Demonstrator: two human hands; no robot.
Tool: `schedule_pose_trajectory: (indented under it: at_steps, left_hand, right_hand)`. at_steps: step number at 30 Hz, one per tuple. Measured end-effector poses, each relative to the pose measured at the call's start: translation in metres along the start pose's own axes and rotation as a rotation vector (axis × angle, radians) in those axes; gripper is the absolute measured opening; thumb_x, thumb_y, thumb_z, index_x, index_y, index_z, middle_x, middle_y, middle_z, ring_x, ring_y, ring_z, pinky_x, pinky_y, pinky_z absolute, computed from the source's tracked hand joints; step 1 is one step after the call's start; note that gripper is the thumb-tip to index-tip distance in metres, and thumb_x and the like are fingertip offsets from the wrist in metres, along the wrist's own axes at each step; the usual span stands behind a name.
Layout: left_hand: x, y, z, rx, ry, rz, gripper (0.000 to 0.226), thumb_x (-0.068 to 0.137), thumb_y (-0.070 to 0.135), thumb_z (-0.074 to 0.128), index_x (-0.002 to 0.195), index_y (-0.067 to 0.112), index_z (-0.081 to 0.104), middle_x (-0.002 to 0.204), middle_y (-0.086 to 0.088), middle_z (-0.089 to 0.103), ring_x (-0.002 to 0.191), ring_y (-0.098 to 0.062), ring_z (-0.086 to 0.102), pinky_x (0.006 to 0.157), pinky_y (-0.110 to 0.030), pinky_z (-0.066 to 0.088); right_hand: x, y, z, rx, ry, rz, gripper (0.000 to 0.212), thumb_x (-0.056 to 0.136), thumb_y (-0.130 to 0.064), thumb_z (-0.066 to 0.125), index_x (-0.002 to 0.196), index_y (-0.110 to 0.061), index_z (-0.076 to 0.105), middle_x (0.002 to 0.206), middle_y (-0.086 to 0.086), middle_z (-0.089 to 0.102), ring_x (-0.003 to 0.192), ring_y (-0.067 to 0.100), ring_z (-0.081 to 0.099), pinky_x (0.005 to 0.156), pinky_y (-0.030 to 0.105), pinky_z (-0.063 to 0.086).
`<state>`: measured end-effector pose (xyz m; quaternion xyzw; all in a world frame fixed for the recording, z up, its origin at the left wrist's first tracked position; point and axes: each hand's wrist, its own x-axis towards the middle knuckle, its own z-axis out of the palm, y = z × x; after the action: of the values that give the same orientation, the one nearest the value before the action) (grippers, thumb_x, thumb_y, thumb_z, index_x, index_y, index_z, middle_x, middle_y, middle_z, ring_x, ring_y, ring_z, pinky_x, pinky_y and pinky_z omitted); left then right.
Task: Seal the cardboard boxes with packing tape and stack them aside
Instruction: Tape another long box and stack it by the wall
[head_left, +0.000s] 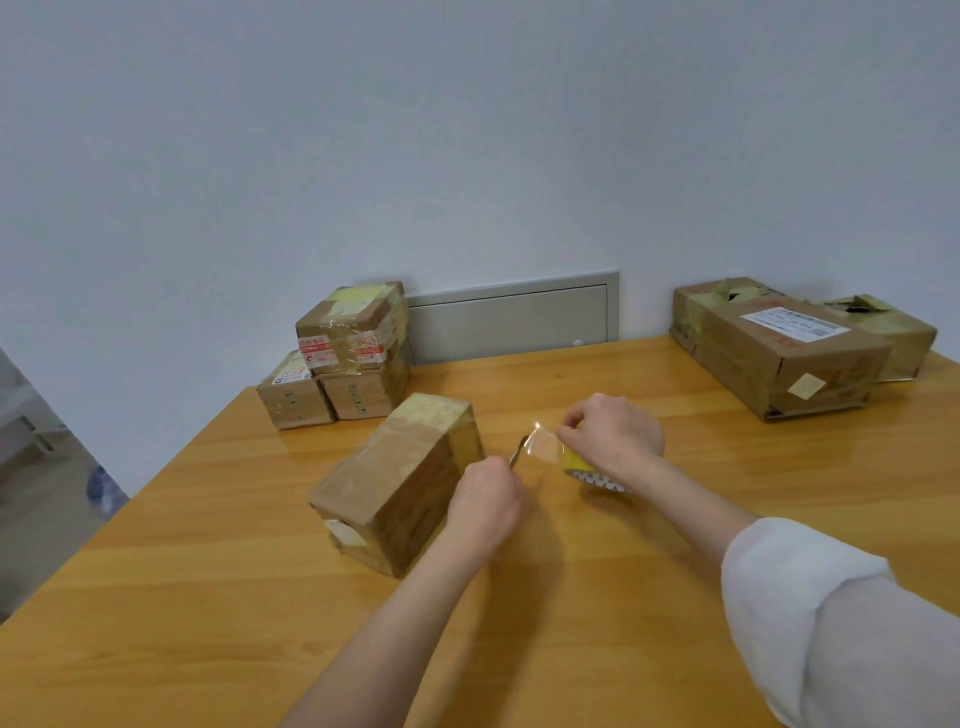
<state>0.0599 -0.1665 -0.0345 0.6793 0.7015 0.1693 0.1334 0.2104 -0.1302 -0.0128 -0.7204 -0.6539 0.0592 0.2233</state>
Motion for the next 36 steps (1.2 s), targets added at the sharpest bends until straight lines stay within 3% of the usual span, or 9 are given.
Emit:
schedule_pose_trajectory:
  at_steps: [6,10,15,17,20,28,31,33,36]
  left_hand:
    - [0.009,0.018,0.013,0.029,-0.134,0.047,0.025,0.092,0.003,0.037,0.107,0.002,0.057,0.112,-0.016,0.053,0.107,-0.036,0.053,0.089,-0.042,0.046]
    - [0.007,0.040,0.026,0.083,-0.175,0.120,0.033,0.096,0.007,0.037,0.125,0.006,0.054,0.126,-0.016,0.049,0.117,-0.033,0.049,0.098,-0.039,0.040]
    - [0.009,0.076,-0.015,-0.285,0.539,0.492,0.017,0.095,0.017,0.055,0.105,0.015,0.068,0.099,0.000,0.062,0.095,-0.017,0.058,0.078,-0.028,0.047]
    - [0.010,0.094,-0.022,-0.170,0.465,0.575,0.023,0.092,0.026,0.060,0.111,0.017,0.069,0.104,0.000,0.062,0.101,-0.018,0.056,0.080,-0.030,0.045]
    - [0.017,0.108,-0.010,-0.047,0.189,0.475,0.040,0.090,0.035,0.063,0.125,0.016,0.063,0.121,-0.002,0.062,0.114,-0.019,0.055,0.092,-0.033,0.043]
    - [0.024,0.117,0.002,-0.459,0.109,0.322,0.014,0.083,0.020,0.072,0.086,0.008,0.077,0.059,0.004,0.064,0.054,-0.010,0.063,0.063,-0.034,0.059]
    - [0.027,0.120,0.007,-0.529,0.152,0.263,0.013,0.085,0.019,0.071,0.077,0.009,0.074,0.062,-0.001,0.065,0.057,-0.018,0.066,0.062,-0.039,0.059]
    - [0.031,0.118,0.010,-0.574,0.165,0.224,0.011,0.086,0.017,0.068,0.079,0.010,0.073,0.071,-0.007,0.069,0.065,-0.024,0.068,0.065,-0.038,0.059]
    - [0.035,0.116,0.012,-0.631,0.103,0.212,0.008,0.088,0.015,0.067,0.087,0.010,0.074,0.082,-0.008,0.070,0.072,-0.022,0.066,0.065,-0.031,0.058]
  right_hand:
    - [0.001,0.027,-0.017,0.458,0.028,0.092,0.012,0.084,-0.047,0.063,0.079,-0.037,0.068,0.097,-0.013,0.067,0.089,0.012,0.056,0.066,0.027,0.041]
    - [-0.004,0.044,-0.030,0.503,0.120,0.072,0.015,0.085,-0.048,0.063,0.074,-0.038,0.065,0.103,-0.012,0.070,0.095,0.012,0.059,0.069,0.028,0.041]
    - [-0.010,0.064,-0.036,0.332,0.194,0.071,0.020,0.090,-0.053,0.053,0.084,-0.039,0.066,0.101,-0.010,0.070,0.090,0.015,0.061,0.062,0.027,0.047]
    - [-0.011,0.068,-0.038,0.310,0.201,0.074,0.025,0.092,-0.052,0.050,0.091,-0.036,0.069,0.102,-0.005,0.071,0.096,0.020,0.062,0.070,0.033,0.051]
    - [-0.014,0.070,-0.041,0.317,0.218,0.042,0.027,0.094,-0.048,0.047,0.095,-0.034,0.070,0.097,-0.003,0.071,0.091,0.021,0.063,0.070,0.037,0.052]
    - [-0.021,0.074,-0.051,0.243,0.188,-0.019,0.019,0.092,-0.040,0.047,0.095,-0.034,0.065,0.086,-0.004,0.069,0.077,0.018,0.059,0.053,0.028,0.036]
    - [-0.018,0.074,-0.053,0.317,0.100,0.029,0.028,0.094,-0.040,0.049,0.118,-0.027,0.058,0.108,0.004,0.067,0.097,0.023,0.060,0.072,0.033,0.047]
    - [-0.017,0.078,-0.060,0.528,-0.006,0.074,0.053,0.092,-0.040,0.058,0.138,-0.021,0.041,0.122,0.010,0.059,0.111,0.024,0.055,0.089,0.033,0.044]
    - [-0.019,0.084,-0.063,0.663,-0.184,0.018,0.068,0.088,-0.035,0.067,0.146,-0.021,0.033,0.128,0.013,0.059,0.113,0.021,0.056,0.092,0.029,0.043]
